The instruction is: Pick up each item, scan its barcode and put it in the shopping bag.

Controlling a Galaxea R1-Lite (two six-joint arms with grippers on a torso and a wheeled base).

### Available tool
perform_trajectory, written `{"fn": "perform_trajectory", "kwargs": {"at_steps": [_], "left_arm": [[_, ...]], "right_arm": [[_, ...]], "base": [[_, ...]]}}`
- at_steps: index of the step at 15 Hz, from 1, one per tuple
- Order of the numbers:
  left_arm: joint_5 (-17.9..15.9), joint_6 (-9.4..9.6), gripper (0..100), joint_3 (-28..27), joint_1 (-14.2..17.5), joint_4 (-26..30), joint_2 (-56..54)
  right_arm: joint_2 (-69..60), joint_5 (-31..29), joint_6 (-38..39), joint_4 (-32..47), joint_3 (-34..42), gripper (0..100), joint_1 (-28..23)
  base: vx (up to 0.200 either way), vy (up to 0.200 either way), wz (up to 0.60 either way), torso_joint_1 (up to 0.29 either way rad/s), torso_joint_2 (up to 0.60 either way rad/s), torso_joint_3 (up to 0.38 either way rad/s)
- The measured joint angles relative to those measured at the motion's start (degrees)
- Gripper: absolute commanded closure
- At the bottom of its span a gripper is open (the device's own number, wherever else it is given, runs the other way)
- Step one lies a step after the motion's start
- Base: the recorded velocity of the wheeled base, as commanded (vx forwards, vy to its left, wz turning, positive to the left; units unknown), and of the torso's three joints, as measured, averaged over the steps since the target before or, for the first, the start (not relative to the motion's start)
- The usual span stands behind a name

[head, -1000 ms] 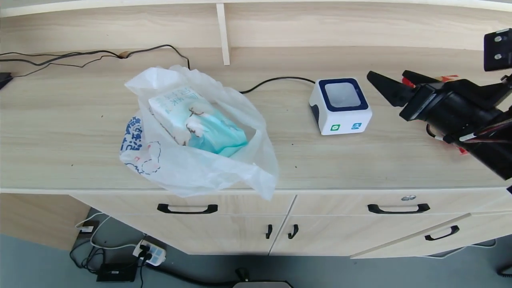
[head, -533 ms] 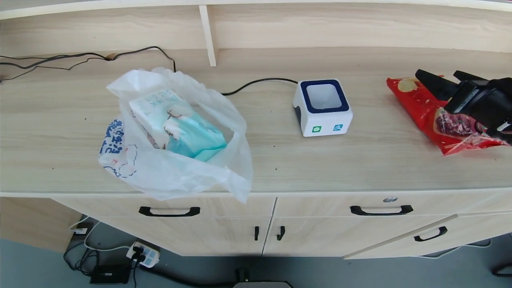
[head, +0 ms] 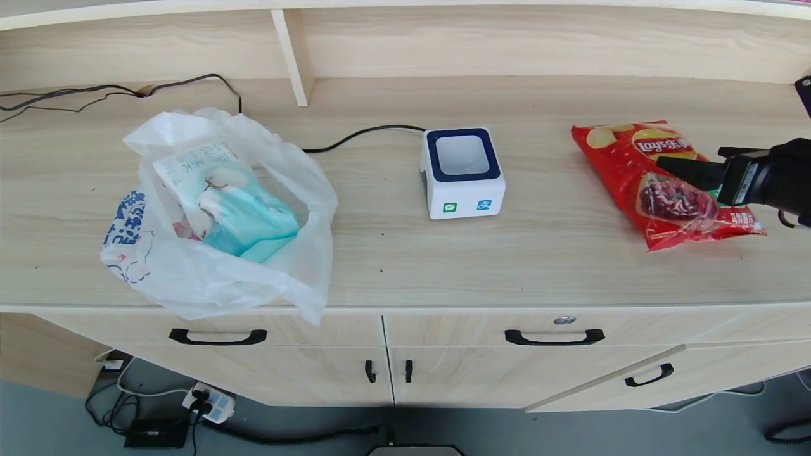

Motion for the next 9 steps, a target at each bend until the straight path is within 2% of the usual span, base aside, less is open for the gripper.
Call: {"fn": "perform_trajectory", "kwargs": {"at_steps": [1, 9], "left_arm": [[0.0, 0.00, 0, 0.0, 0.0, 0.0, 0.0], [0.0, 0.00, 0, 0.0, 0.0, 0.0, 0.0]], "right_arm": [[0.0, 0.7, -0.8, 2.0, -0.9, 0, -0.4], [3.0, 0.8, -1.7, 2.6, -1.2, 0, -1.0]], "base": [[0.000, 0.000, 0.00, 0.000, 0.00, 0.000], [0.000, 0.000, 0.00, 0.000, 0.00, 0.000]]}}
